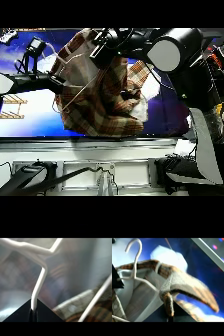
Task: Fold the clothes and pants, and hang the long-sleeved shirts on hangers.
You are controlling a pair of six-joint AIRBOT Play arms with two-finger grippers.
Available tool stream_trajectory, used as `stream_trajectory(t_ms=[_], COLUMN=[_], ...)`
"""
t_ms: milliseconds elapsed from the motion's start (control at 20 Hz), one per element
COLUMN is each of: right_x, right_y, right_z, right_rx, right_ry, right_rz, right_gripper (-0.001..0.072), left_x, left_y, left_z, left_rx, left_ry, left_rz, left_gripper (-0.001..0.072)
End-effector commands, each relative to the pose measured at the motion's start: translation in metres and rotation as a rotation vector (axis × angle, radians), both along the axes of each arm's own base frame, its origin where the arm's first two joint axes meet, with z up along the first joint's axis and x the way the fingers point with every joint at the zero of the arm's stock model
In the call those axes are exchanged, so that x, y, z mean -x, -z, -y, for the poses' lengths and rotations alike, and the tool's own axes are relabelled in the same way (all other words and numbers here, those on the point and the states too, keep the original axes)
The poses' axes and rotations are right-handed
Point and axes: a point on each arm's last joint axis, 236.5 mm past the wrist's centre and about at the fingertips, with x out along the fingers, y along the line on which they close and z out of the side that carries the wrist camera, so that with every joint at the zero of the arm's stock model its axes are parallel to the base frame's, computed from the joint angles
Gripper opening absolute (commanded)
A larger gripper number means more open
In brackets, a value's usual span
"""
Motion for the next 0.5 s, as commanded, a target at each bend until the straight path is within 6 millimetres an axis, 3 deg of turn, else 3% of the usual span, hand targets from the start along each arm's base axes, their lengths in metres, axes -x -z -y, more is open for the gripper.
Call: stream_trajectory(t_ms=[0,100,200,350,450], right_x=[-0.009,-0.022,-0.039,-0.057,-0.057], right_y=[0.006,0.001,-0.008,-0.017,-0.014], right_z=[0.021,0.033,0.048,0.067,0.069], right_rx=[0.038,0.028,0.006,-0.02,-0.013], right_ry=[0.045,0.083,0.128,0.18,0.185], right_rz=[-0.013,0.004,0.044,0.079,0.066], right_gripper=[0.0037,0.0037,0.0037,0.0037,0.0037], left_x=[-0.009,-0.006,0.005,0.02,0.021], left_y=[-0.059,-0.065,-0.048,-0.011,-0.009], left_z=[0.032,0.034,0.034,0.017,0.006], left_rx=[0.265,0.287,0.235,0.133,0.109], left_ry=[0.006,0.01,0.039,-0.004,-0.057], left_rz=[0.122,0.124,0.065,-0.088,-0.104], left_gripper=[0.0019,0.0019,0.0019,0.0018,0.0018])
